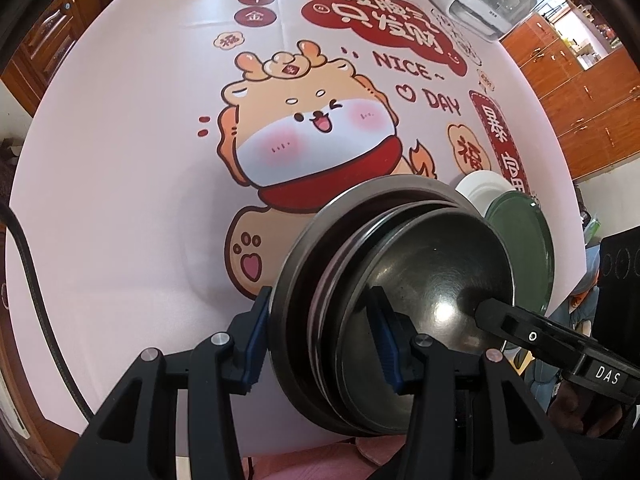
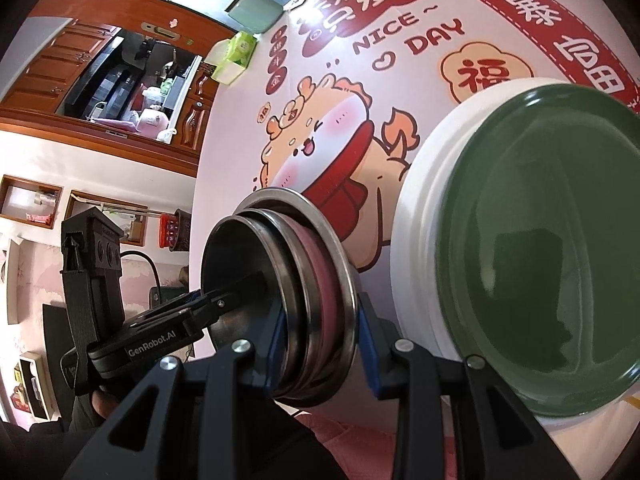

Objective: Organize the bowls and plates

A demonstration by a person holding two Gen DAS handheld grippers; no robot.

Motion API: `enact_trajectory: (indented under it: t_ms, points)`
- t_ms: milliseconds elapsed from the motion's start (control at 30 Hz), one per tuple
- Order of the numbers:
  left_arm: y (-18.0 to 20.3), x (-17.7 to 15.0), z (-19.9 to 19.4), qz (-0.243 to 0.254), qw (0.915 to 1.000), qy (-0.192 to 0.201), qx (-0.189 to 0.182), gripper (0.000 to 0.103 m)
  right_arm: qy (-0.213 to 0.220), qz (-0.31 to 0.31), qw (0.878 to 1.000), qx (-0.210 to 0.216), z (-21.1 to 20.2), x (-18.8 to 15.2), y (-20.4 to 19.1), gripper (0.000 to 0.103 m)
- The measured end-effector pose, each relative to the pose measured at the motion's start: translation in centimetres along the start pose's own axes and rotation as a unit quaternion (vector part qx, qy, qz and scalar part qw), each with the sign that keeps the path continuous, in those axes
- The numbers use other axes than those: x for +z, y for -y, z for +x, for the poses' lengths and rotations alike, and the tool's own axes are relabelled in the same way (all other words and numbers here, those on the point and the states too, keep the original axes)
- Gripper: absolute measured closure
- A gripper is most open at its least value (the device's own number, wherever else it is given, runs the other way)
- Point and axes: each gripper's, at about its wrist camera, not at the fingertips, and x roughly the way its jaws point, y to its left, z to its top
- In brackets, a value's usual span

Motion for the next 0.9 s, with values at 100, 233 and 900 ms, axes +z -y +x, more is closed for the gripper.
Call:
enact_trajectory:
  t_ms: [100,233,900]
  points:
    - [0.6,-0.1,-0.3,0.003,1.0000,0.004,0.002,0.058,0.006,-0.002,1.000,0.003,-0.5,-0.1,0.1,0.070]
    - [1.4,-0.2,-0.8,0.005,0.9999,0.008,0.003,0.058,0.012,-0.002,1.000,0.007,-1.2,-0.1,0.5,0.071]
    - [8.2,-0.3,-1.2,0.023,0.9993,0.027,-0.010,0.058,0.037,-0.006,0.999,0.002,-6.5,0.2,3.7,0.071]
